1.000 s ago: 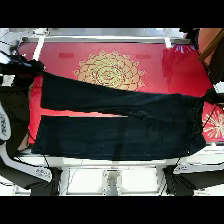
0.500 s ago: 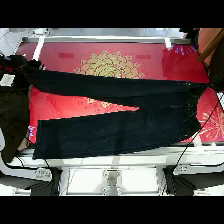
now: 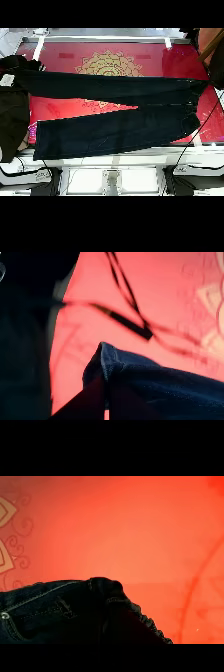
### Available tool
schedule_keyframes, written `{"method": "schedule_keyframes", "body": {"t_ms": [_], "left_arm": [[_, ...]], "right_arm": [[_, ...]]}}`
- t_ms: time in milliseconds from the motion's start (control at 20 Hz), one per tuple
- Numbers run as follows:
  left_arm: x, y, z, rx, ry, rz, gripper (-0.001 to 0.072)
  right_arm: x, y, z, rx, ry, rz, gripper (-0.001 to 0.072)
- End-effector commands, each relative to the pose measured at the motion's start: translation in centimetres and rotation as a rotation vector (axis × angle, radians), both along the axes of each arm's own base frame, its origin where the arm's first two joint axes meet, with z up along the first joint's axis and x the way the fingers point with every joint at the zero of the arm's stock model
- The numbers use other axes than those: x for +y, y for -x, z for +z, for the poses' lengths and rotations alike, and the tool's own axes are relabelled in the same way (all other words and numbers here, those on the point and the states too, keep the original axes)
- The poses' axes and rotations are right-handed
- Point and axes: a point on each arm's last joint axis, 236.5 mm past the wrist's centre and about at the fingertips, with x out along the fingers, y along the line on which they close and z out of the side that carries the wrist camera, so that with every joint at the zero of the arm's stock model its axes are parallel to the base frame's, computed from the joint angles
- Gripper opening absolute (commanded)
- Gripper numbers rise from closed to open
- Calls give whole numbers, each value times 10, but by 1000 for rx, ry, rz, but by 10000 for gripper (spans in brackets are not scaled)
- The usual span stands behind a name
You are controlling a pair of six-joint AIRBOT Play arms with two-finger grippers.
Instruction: Fold the clothes and pants, and hang the long-sleeved shirts on hangers.
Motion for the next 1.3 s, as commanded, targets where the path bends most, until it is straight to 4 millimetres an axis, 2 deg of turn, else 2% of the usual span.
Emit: {"method": "schedule_keyframes", "body": {"t_ms": [0, 100, 150, 200, 300, 400, 550, 700, 800, 850, 900, 950, 1050, 1100, 1200, 1250], "left_arm": [[-9, 42, 15, 76, -8, -9, 13], [-8, 38, 4, 99, -1, -11, 13], [-6, 32, -11, 133, 10, -11, 13], [-4, 26, -29, 174, 23, -11, 13], [3, 8, -78, 262, 50, -11, 13], [16, -28, -126, 256, 68, 30, 13], [35, -86, -171, 104, 106, 155, 12], [46, -134, -179, -96, 149, 249, 12], [44, -152, -176, -173, 172, 264, 13], [39, -155, -176, -187, 196, 265, 47], [32, -156, -176, -187, 228, 263, 372], [24, -153, -176, -168, 250, 250, 718], [20, -130, -174, -73, 243, 240, 699], [20, -110, -167, -5, 219, 237, 698], [27, -58, -144, 164, 85, 169, 698], [28, -30, -125, 223, 32, 151, 698]], "right_arm": [[13, 30, 27, 14, 25, 47, 39], [20, 27, 27, 18, 22, 67, 39], [24, 20, 22, 18, 21, 77, 39], [26, 9, 13, 18, 18, 84, 39], [25, -16, -16, 24, 2, 75, 39], [17, -43, -53, 34, -43, 5, 39], [6, -82, -103, 11, -100, -120, 38], [3, -119, -128, -68, -139, -225, 39], [11, -136, -137, -102, -155, -256, 42], [18, -141, -141, -105, -156, -248, 148], [25, -144, -141, -106, -155, -238, 466], [31, -145, -140, -104, -159, -227, 578], [40, -141, -128, -76, -181, -178, 576], [41, -134, -118, -52, -188, -144, 576], [39, -108, -89, 17, -175, -65, 575], [35, -89, -71, 48, -151, -26, 575]]}}
